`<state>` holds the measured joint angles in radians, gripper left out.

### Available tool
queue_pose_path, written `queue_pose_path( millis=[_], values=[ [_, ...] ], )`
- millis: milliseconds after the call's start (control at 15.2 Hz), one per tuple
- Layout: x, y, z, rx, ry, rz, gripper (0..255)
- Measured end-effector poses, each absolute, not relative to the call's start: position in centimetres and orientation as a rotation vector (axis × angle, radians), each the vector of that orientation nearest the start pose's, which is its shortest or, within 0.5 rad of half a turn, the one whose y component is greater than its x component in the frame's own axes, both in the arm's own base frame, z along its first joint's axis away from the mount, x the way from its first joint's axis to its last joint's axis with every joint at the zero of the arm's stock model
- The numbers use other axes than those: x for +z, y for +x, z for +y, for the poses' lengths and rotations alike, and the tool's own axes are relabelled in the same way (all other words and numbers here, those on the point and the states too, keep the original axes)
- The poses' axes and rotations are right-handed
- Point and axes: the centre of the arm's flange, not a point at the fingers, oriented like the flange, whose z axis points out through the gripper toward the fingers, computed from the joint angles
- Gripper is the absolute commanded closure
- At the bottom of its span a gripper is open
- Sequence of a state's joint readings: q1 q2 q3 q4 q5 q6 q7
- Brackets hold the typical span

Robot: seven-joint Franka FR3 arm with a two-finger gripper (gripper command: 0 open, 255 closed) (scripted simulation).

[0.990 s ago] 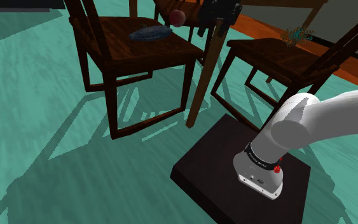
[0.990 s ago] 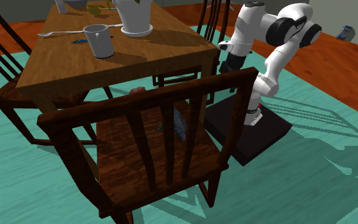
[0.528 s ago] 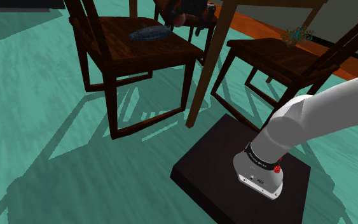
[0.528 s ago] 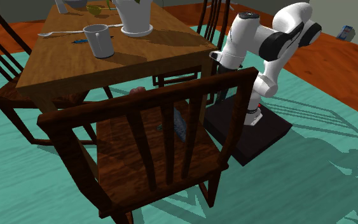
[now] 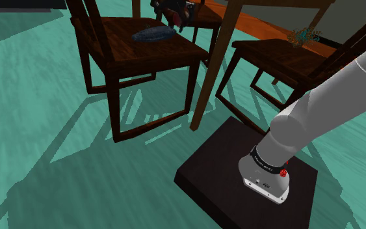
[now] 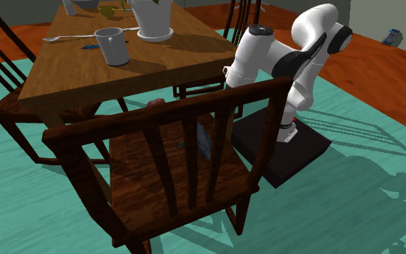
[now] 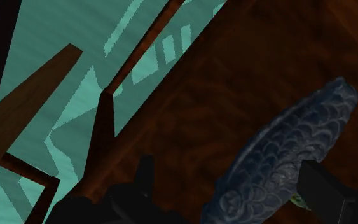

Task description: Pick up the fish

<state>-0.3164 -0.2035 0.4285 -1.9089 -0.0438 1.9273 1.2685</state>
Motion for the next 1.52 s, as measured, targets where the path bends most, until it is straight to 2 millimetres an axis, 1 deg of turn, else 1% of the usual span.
queue_pose_path(
  millis=[198, 396, 462, 594, 726, 924, 990, 1056, 1518],
  values=[
    [58.7, 55.3, 6.4, -0.384, -2.442, 1.893, 0],
    [58.6, 58.9, 4.7, -0.398, -2.266, 2.103, 0],
    [58.5, 59.6, 4.2, -0.4, -2.223, 2.15, 0],
    [57.9, 60.1, 3.8, -0.403, -2.188, 2.186, 0],
    [56.8, 60.1, 3.5, -0.404, -2.179, 2.196, 0],
    [55.1, 60.0, 3.6, -0.404, -2.176, 2.198, 0],
    [54.8, 60.0, 3.6, -0.404, -2.176, 2.198, 0],
    [54.6, 60.1, 3.6, -0.404, -2.176, 2.198, 255],
    [54.6, 60.1, 3.6, -0.408, -2.174, 2.197, 255]
  ],
)
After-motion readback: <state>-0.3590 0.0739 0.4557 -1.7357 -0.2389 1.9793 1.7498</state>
